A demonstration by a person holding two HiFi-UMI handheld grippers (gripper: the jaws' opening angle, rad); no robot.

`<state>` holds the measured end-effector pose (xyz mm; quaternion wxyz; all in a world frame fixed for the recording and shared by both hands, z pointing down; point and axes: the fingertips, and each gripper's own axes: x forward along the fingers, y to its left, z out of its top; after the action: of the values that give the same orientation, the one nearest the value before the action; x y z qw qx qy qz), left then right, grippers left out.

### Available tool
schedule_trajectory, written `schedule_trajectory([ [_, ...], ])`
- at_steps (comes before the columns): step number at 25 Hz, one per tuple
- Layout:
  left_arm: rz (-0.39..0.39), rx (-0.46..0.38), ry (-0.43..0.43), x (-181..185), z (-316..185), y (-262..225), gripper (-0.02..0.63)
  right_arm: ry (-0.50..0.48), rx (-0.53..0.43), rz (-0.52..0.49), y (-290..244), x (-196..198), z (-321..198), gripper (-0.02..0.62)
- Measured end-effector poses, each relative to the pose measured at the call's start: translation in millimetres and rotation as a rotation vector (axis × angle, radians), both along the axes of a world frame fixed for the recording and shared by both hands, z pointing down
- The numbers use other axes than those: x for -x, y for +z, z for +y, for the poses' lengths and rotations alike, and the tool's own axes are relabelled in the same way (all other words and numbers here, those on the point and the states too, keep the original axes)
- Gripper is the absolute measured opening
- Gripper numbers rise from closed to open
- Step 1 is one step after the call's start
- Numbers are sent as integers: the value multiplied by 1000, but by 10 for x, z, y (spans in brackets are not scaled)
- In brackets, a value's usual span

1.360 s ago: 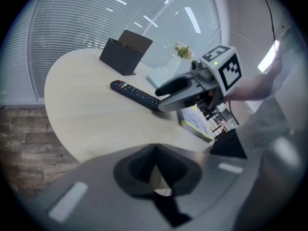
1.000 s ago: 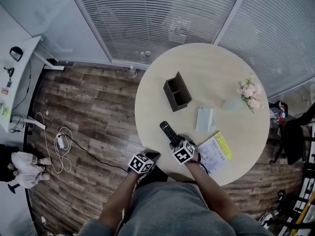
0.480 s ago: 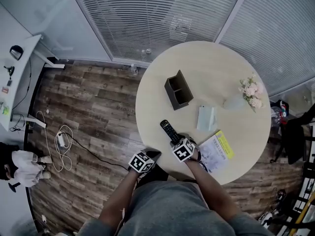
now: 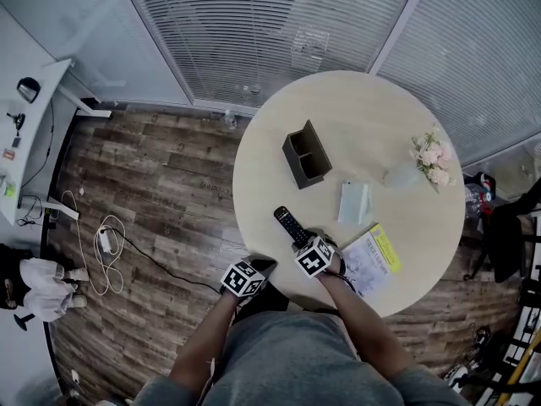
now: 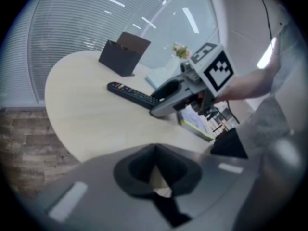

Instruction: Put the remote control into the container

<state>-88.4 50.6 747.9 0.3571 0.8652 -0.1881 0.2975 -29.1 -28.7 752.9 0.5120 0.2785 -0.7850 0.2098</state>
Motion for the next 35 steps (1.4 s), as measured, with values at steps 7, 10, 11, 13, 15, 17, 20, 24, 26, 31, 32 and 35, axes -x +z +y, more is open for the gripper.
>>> schedule_trajectory([
  [7, 20, 52, -44, -4, -16, 15, -3, -4, -14, -2, -34, -9, -15, 228],
  [10, 18, 48, -38, -15, -44, 6, -3, 1, -17, -3, -56, -35, -36, 227],
  [11, 22, 46, -41, -15, -57, -10, -2, 2, -19, -5, -71, -39, -38, 227],
  [13, 33, 42, -51, -13, -87, -53, -2, 3, -23, -13, -109, -40, -39, 228],
  [15, 51, 38, -58, -23, -120, -98, 0, 3, -29, -21, -141, -41, -44, 228],
  [17, 68, 36, -62, -38, -145, -131, 26, 4, -34, -25, -156, -50, -42, 227],
  [20, 74, 24, -64, -42, -183, -171, 31, 9, -33, -27, -169, -71, -31, 227],
  [24, 83, 5, -62, -34, -214, -265, 41, 12, -40, -38, -226, -81, -17, 227],
  [26, 95, -14, -62, -37, -240, -341, 46, 15, -48, -48, -273, -88, -13, 229],
  [31, 120, -54, -79, -15, -321, -510, 60, 12, -73, -73, -389, -104, -1, 228],
  [32, 122, -63, -77, -9, -332, -547, 66, 8, -75, -84, -415, -99, 4, 229],
  [35, 131, -98, -67, -19, -369, -688, 81, -15, -81, -124, -509, -76, 23, 228],
])
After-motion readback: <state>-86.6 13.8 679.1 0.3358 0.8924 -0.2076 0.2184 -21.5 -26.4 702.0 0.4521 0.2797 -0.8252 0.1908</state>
